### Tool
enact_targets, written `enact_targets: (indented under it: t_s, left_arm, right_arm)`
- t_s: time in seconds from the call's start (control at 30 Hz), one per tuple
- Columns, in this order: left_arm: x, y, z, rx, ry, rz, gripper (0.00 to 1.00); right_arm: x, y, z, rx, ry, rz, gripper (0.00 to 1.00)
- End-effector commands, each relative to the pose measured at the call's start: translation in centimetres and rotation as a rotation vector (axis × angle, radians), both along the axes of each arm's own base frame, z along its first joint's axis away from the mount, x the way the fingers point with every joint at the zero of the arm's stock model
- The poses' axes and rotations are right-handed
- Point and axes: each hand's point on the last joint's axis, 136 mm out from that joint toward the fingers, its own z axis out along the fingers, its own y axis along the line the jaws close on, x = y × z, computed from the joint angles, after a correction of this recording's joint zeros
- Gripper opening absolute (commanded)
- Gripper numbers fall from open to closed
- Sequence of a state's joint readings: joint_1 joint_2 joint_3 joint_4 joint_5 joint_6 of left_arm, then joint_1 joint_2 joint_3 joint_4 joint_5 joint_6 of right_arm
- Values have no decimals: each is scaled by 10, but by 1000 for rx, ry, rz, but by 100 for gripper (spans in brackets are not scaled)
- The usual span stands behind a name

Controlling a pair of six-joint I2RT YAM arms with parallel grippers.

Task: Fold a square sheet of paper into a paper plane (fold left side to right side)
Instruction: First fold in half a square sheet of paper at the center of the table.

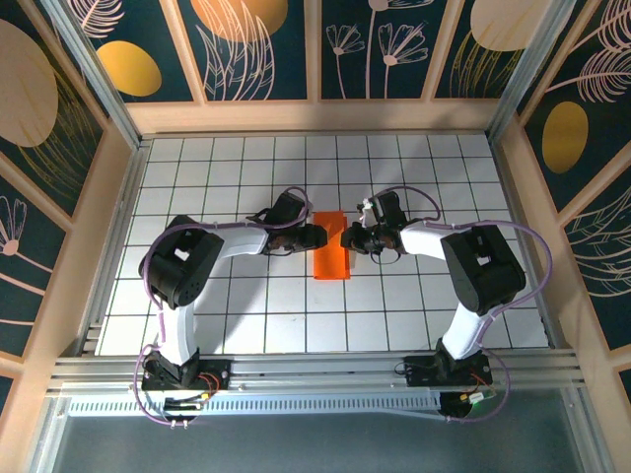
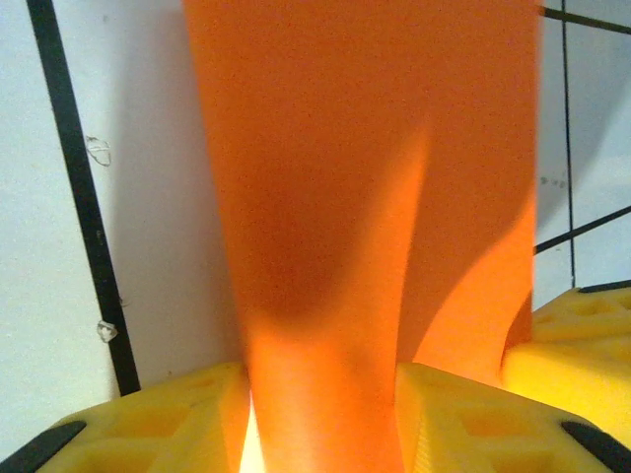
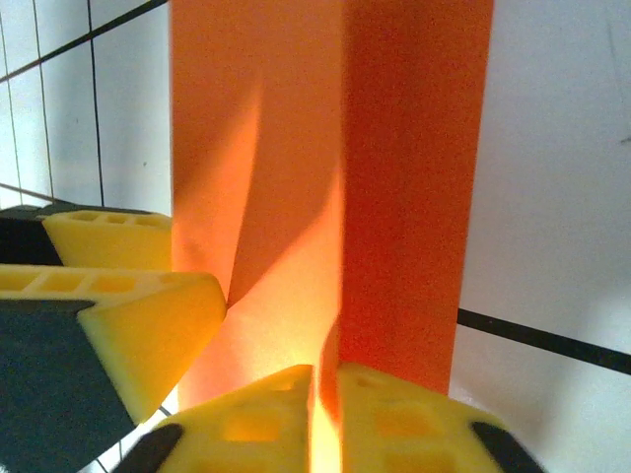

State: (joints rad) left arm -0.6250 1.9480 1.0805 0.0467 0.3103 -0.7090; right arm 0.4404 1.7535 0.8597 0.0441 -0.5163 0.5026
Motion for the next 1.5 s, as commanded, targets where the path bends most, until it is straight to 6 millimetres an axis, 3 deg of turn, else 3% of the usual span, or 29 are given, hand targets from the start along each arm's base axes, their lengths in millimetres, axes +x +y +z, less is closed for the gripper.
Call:
enact_targets:
  t_s: [0.0, 0.23, 0.53, 1.47]
  left_arm:
    - [-12, 11, -32, 128, 60, -7, 42]
    - [-16, 11, -45, 188, 79, -22, 42]
    - [-18, 7, -58, 270, 88, -51, 45]
    - [-12, -6, -70, 308, 113, -96, 54]
  right_arm:
    - [2, 1, 9, -9, -27, 0, 21]
    - [12, -36, 19, -138, -109, -120, 37]
    - [21, -68, 33, -179, -168, -210, 42]
    - [16, -71, 27, -175, -156, -197, 43]
